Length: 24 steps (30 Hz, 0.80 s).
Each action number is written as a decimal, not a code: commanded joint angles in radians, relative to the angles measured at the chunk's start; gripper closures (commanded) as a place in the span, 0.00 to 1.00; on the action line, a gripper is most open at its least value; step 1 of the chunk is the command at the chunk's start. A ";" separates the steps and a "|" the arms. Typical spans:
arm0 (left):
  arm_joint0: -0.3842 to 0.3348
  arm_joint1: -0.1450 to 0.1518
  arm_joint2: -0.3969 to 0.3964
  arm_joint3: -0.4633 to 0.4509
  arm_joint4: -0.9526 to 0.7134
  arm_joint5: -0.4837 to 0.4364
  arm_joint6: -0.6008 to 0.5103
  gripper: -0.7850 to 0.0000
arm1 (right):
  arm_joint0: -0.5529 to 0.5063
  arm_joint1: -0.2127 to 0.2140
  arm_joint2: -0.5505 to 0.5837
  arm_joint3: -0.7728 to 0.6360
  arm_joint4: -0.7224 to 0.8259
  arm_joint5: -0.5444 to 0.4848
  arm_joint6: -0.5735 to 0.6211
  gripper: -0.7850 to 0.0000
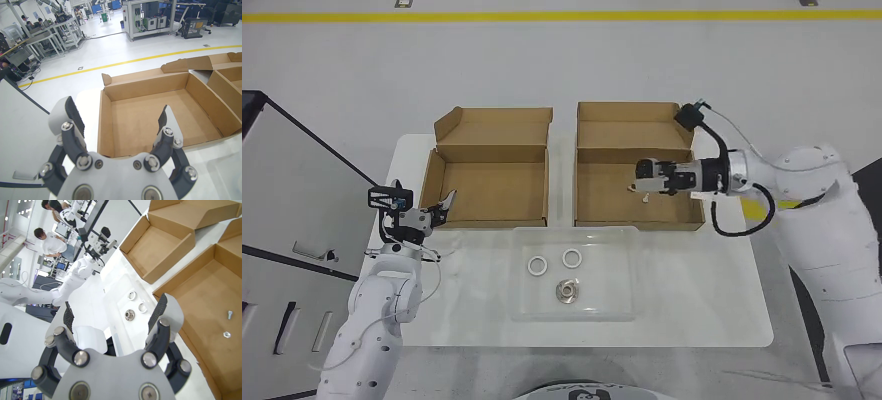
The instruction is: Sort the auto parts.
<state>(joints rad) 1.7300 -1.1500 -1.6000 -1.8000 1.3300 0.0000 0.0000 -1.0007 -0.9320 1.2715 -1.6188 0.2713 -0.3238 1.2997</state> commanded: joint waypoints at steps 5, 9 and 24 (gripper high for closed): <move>0.000 0.000 0.000 0.000 0.000 0.000 0.000 0.00 | -0.087 0.019 0.101 -0.122 0.090 -0.006 0.019 0.00; 0.000 0.000 0.000 0.000 0.000 0.000 0.000 0.00 | -0.163 0.031 0.175 -0.201 0.121 0.003 0.015 0.00; 0.000 0.000 0.000 0.000 0.000 0.000 0.000 0.00 | -0.493 0.050 0.496 -0.348 0.319 -0.027 -0.067 0.00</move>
<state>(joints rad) 1.7300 -1.1500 -1.6000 -1.8000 1.3300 0.0000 0.0000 -1.4780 -0.8822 1.7492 -1.9635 0.5777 -0.3465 1.2321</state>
